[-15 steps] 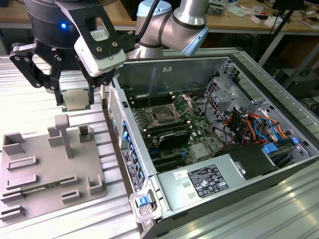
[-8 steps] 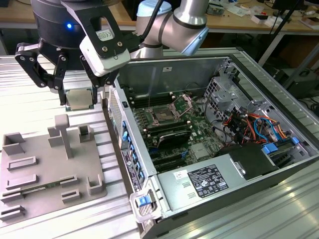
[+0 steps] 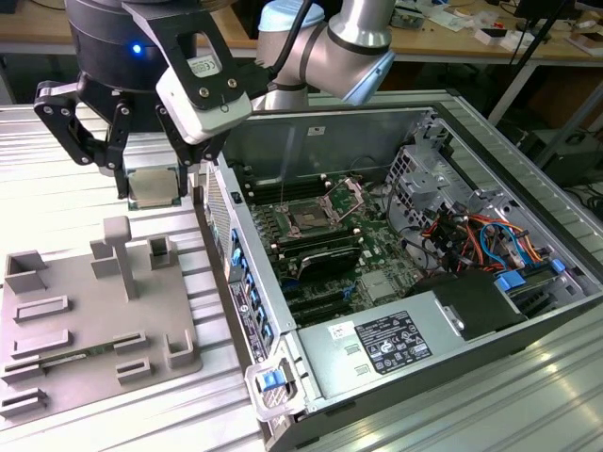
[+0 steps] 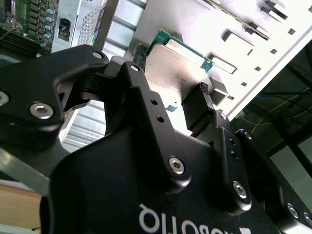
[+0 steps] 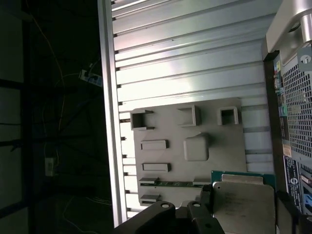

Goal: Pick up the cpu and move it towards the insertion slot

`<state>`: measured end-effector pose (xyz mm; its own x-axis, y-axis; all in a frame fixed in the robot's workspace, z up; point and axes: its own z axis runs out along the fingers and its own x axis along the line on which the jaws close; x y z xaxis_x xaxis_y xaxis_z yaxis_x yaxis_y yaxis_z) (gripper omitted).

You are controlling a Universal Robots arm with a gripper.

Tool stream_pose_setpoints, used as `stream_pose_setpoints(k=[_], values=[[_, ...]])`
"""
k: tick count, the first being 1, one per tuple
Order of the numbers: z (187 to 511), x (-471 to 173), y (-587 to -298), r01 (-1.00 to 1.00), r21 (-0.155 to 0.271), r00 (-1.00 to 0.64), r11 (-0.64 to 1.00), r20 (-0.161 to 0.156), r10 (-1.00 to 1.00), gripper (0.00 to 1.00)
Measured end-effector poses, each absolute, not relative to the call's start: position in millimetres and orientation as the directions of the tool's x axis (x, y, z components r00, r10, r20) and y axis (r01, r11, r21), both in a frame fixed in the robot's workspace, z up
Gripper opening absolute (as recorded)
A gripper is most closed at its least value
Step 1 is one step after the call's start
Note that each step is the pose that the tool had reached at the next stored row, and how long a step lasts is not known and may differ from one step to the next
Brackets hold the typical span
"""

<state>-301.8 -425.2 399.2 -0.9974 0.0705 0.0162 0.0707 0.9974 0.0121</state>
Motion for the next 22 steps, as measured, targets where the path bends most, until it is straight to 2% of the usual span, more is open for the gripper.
stream_pose_setpoints(k=[22], values=[[399.2,-295.2,-425.2,0.071,0.012,-0.997,0.997,0.016,0.071,0.55]])
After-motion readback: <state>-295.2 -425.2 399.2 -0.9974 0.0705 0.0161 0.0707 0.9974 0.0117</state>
